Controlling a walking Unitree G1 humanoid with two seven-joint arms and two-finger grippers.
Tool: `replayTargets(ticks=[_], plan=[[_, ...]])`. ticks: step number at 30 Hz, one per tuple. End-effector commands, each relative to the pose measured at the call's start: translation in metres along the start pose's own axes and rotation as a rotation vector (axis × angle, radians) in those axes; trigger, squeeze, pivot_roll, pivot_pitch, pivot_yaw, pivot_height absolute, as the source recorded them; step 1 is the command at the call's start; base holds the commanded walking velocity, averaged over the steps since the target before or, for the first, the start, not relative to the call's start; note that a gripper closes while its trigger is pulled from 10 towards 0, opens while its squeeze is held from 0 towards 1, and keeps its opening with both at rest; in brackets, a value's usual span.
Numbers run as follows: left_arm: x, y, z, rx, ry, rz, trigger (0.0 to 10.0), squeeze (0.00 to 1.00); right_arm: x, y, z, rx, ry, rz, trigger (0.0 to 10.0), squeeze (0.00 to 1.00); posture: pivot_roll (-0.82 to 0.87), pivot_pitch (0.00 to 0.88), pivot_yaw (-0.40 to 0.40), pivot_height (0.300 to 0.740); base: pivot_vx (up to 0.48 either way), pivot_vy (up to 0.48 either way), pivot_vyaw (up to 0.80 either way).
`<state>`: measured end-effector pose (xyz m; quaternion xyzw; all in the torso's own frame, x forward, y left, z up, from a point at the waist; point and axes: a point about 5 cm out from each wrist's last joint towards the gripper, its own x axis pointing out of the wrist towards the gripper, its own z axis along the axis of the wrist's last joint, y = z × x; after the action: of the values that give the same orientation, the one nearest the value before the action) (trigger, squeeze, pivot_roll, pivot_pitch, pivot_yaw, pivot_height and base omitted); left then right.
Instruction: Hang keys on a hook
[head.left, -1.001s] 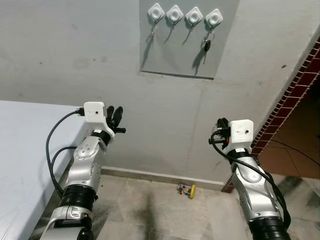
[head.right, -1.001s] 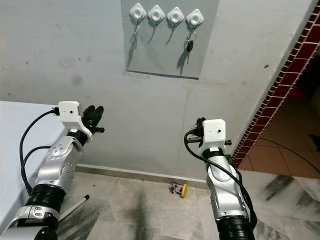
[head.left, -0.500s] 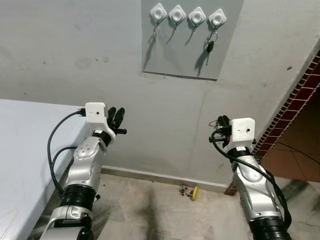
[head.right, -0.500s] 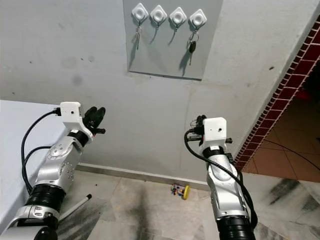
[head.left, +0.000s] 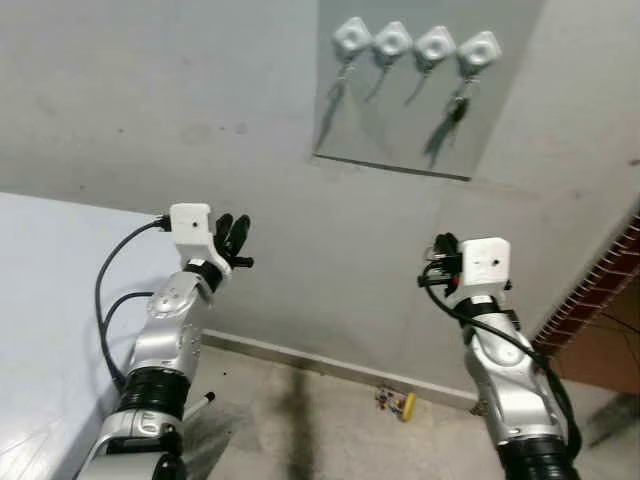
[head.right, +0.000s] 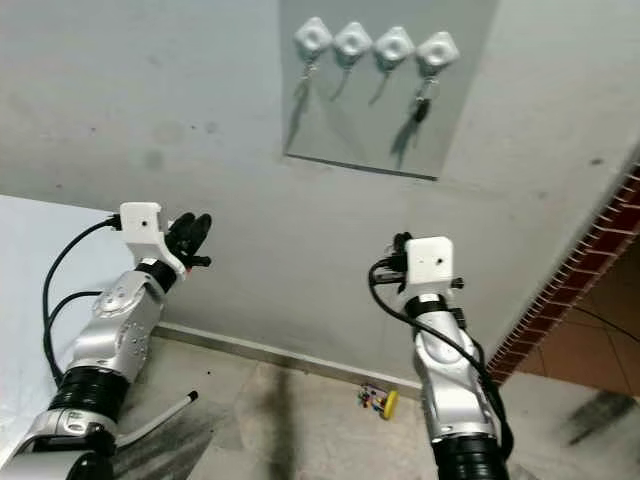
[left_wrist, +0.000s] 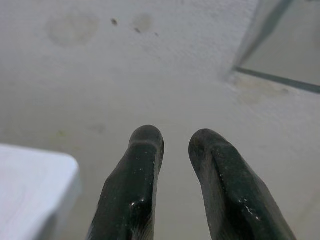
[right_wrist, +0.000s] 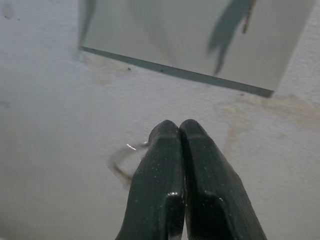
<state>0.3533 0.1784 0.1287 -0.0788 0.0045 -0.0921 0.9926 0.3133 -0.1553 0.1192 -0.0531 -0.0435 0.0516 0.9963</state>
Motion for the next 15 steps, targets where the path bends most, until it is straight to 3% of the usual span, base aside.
replayTargets(ticks=[1,15], plan=[[0.0050,-0.0132,0.0034,-0.004,-0.010,-0.045,10.0,0.00,0.0005,-0.0111,0.0059,-0.013,-0.024,-0.029,10.0,0.00,-0.10,0.000,-0.009,0.740,0.405,0.000,0.00],[0.0058,-0.0150,0.0045,0.004,-0.014,-0.053,10.0,0.00,0.0010,-0.0117,0.0059,-0.015,-0.024,-0.029,10.0,0.00,-0.10,0.000,-0.010,0.740,0.377,0.000,0.00]])
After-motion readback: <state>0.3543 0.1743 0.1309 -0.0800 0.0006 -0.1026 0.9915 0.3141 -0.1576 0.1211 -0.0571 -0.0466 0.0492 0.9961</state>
